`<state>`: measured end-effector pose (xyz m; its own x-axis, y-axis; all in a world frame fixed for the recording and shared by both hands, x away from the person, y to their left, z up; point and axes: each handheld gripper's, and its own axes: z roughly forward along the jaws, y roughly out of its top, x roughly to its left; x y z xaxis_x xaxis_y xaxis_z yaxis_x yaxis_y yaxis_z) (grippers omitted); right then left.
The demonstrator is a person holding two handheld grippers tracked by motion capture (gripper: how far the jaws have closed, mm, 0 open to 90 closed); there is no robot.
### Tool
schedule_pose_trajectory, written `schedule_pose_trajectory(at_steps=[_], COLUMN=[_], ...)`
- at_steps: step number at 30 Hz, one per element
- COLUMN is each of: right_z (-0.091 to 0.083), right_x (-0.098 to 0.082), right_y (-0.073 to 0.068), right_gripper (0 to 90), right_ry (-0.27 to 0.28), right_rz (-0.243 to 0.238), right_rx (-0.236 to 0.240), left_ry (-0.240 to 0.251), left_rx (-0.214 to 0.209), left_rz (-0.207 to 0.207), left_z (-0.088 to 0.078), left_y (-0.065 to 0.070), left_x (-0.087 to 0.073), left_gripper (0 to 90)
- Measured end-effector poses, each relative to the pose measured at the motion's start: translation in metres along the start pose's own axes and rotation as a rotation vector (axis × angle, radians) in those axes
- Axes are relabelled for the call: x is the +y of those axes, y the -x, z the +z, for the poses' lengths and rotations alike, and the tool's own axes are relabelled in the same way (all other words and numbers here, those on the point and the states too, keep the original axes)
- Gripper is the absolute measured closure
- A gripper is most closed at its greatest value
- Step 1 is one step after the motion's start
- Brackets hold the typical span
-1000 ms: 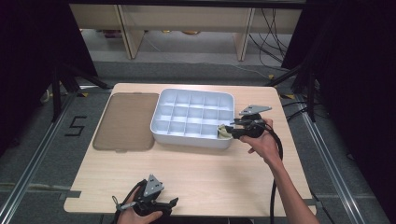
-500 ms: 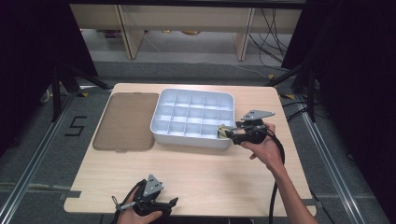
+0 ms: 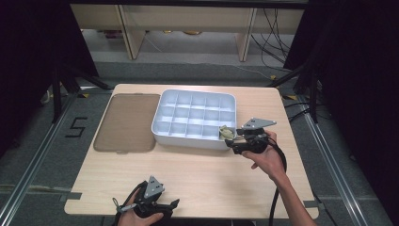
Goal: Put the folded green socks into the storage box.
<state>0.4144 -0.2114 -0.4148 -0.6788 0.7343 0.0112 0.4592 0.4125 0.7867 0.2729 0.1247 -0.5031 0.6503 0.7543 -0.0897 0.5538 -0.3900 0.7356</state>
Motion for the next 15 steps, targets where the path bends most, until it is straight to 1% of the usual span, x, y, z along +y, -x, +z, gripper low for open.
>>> schedule_pose_trajectory(at_steps=[1,2,3,4,5,6,7,8,9,10,11,12,13,14,15], right_z=[0.0,0.0014,0.0006,0.0006,0.0003,0.0004,0.0011,0.0007,-0.0003,-0.0006,-0.0005,-0.0012,-0.0012,-0.0014,-0.0016], right_x=[0.0,-0.0009,-0.0024,-0.0024,-0.0028,-0.0032,-0.0037,-0.004,-0.0049,-0.0053,-0.0062,-0.0079,-0.0079,-0.0085,-0.0096], right_y=[0.0,0.0002,-0.0038,-0.0038,-0.0054,-0.0057,-0.0043,-0.0044,-0.0061,-0.0069,-0.0073,-0.0076,-0.0076,-0.0072,-0.0091], right_gripper=[36.8,36.5,35.8,35.8,35.2,34.9,34.7,34.5,34.2,33.8,33.4,32.9,32.9,32.6,32.3], right_ry=[0.0,0.016,-0.003,-0.003,-0.005,-0.002,0.017,0.015,0.009,0.007,0.016,0.022,0.022,0.024,0.023], right_rz=[0.0,-0.021,0.001,0.001,0.008,0.003,-0.022,-0.029,-0.005,0.001,-0.001,-0.004,-0.004,-0.011,0.008], right_rx=[0.0,-0.004,0.001,0.001,0.009,0.01,0.001,0.013,0.014,0.018,0.018,0.029,0.029,0.027,0.024], left_ry=[0.0,-0.002,-0.001,0.004,-0.021,-0.024,-0.022,0.005,0.009,0.005,0.005,0.006,0.006,0.01,0.009], left_rx=[0.001,0.004,0.004,0.005,-0.008,-0.006,-0.004,-0.004,-0.002,0.0,0.0,0.01,0.01,0.006,-0.002], left_rz=[-0.001,0.01,0.01,0.012,0.028,0.03,0.028,-0.003,-0.01,0.003,-0.002,-0.001,-0.001,-0.01,-0.003], left_z=[0.0004,-0.0002,-0.0003,0.0002,-0.0021,-0.0022,-0.0021,-0.0002,0.0001,-0.0008,-0.0008,-0.0009,-0.0009,-0.0004,-0.0011], left_y=[0.0,-0.0003,-0.0005,-0.001,-0.0024,-0.0028,-0.0029,-0.0011,-0.0009,-0.0017,-0.0018,-0.0022,-0.0022,-0.002,-0.0024], left_x=[-0.0002,-0.0001,-0.0001,-0.0002,0.0002,0.0002,0.0001,-0.0004,-0.0005,-0.0002,-0.0002,-0.0003,-0.0003,-0.0006,-0.0006], left_gripper=[20.3,20.3,20.3,20.3,20.3,20.3,20.3,20.3,20.3,20.3,20.3,20.3,20.3,20.3,20.3])
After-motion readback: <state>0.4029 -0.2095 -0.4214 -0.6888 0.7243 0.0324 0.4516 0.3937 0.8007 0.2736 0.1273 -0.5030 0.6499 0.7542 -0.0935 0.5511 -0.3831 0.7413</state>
